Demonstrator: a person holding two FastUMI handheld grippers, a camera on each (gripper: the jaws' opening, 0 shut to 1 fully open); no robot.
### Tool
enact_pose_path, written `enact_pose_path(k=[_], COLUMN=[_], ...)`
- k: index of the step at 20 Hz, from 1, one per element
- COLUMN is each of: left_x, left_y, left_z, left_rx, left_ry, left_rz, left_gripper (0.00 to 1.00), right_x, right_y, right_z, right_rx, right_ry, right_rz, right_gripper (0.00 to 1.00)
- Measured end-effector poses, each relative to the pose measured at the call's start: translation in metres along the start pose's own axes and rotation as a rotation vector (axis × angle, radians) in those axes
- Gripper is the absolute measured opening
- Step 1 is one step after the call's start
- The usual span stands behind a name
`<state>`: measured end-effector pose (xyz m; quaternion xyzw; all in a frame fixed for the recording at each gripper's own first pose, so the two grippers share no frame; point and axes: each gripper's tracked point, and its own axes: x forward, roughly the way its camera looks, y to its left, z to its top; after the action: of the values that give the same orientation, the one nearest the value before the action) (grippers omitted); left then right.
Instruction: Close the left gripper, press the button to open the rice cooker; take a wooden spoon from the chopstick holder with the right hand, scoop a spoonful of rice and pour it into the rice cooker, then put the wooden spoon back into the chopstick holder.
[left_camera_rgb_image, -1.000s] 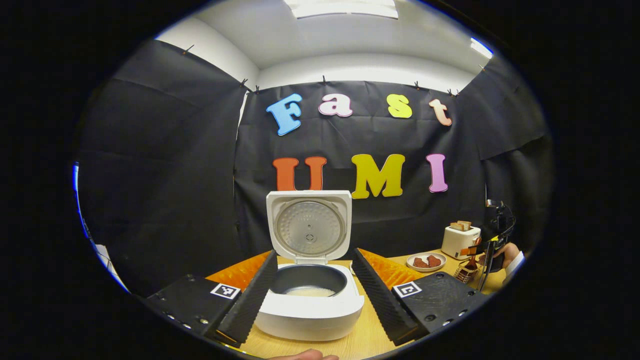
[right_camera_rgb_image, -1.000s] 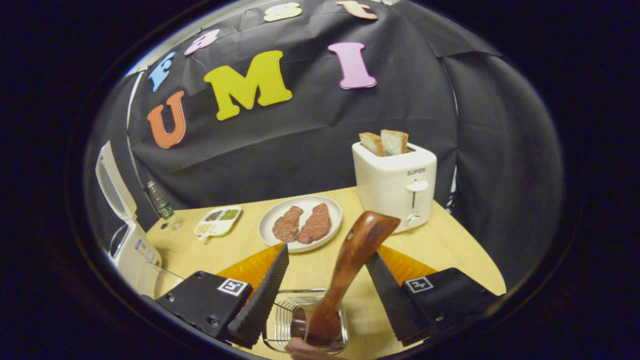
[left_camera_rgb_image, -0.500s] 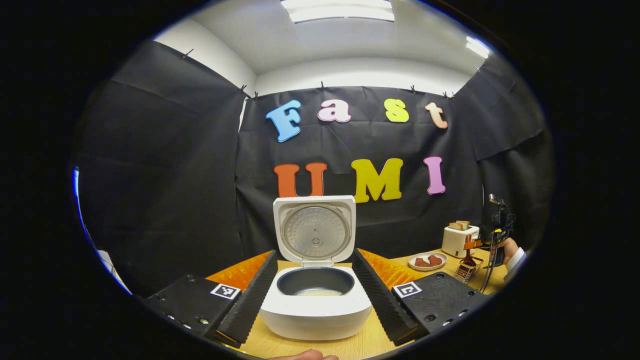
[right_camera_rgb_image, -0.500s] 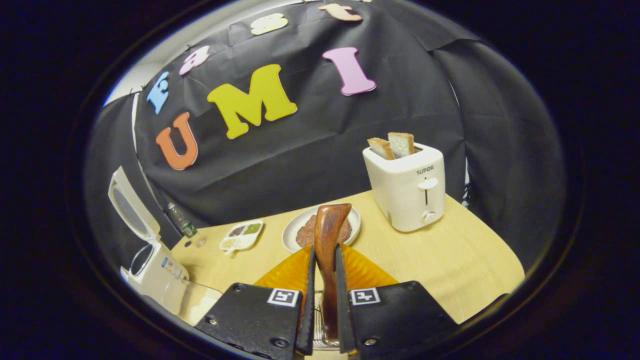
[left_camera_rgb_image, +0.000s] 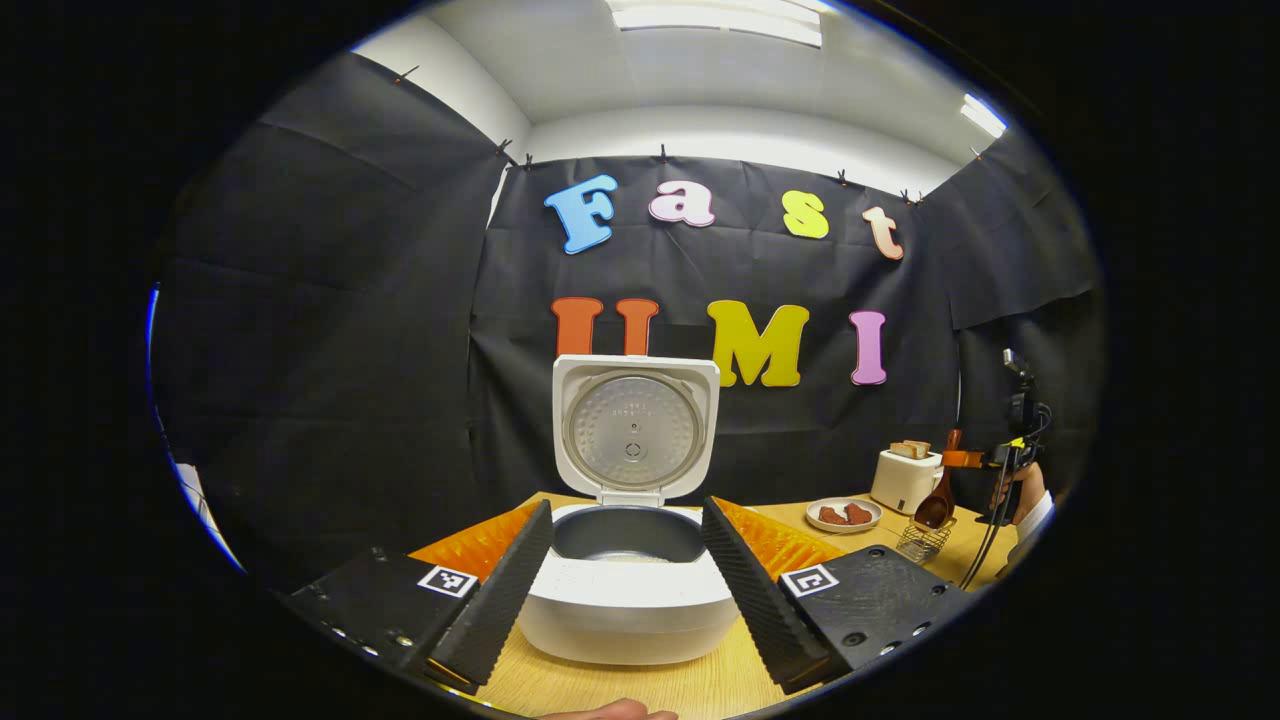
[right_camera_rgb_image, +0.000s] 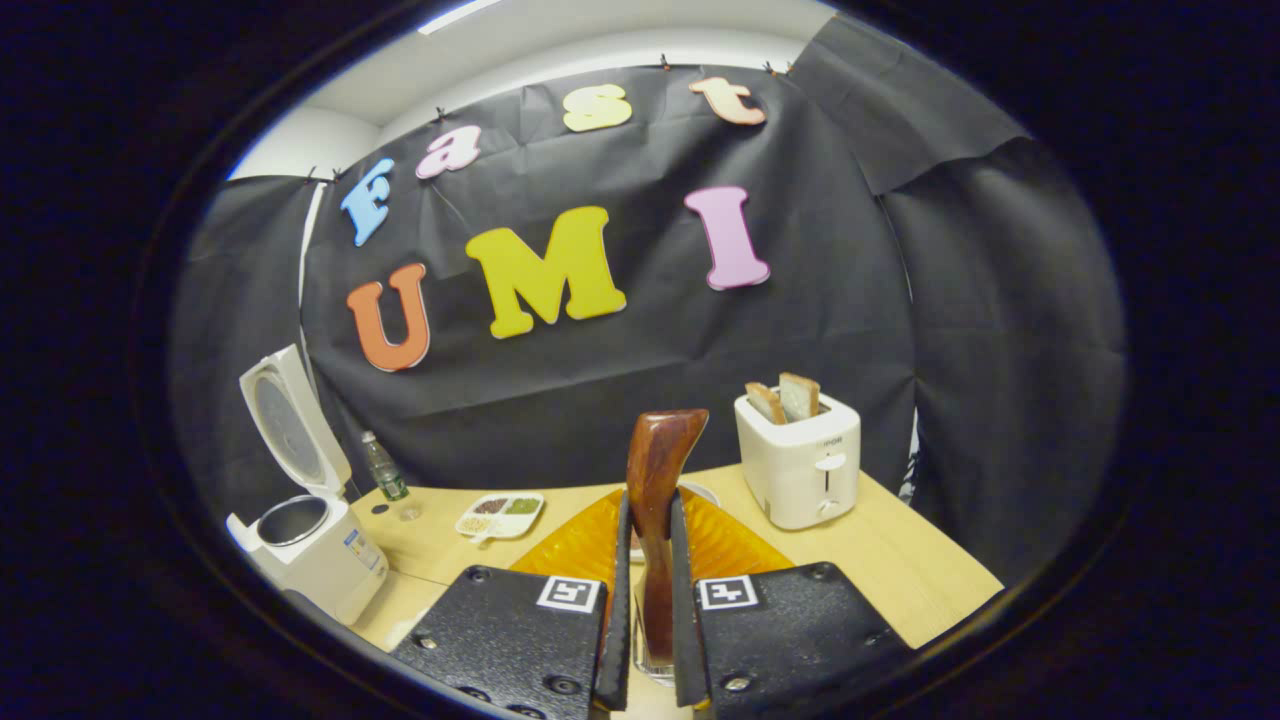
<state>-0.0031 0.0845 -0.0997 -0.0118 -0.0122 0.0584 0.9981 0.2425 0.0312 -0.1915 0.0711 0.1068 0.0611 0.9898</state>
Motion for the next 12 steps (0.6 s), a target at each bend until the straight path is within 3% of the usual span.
enact_pose_path(k=[5,12], left_x=[-0.003,-0.008], left_y=[0.003,0.006], left_z=[-0.008,-0.016], left_rx=[-0.011,-0.034], left_ry=[0.012,0.011], left_rz=[-0.019,-0.034], left_gripper=[0.95,0.94], right_x=[-0.030,-0.052], right_y=[0.042,0.132], right_z=[0.026,0.010], right_rx=[-0.039,-0.127], right_ry=[-0.067,-0.068], right_rz=[0.029,0.144], right_gripper=[0.22,0.22])
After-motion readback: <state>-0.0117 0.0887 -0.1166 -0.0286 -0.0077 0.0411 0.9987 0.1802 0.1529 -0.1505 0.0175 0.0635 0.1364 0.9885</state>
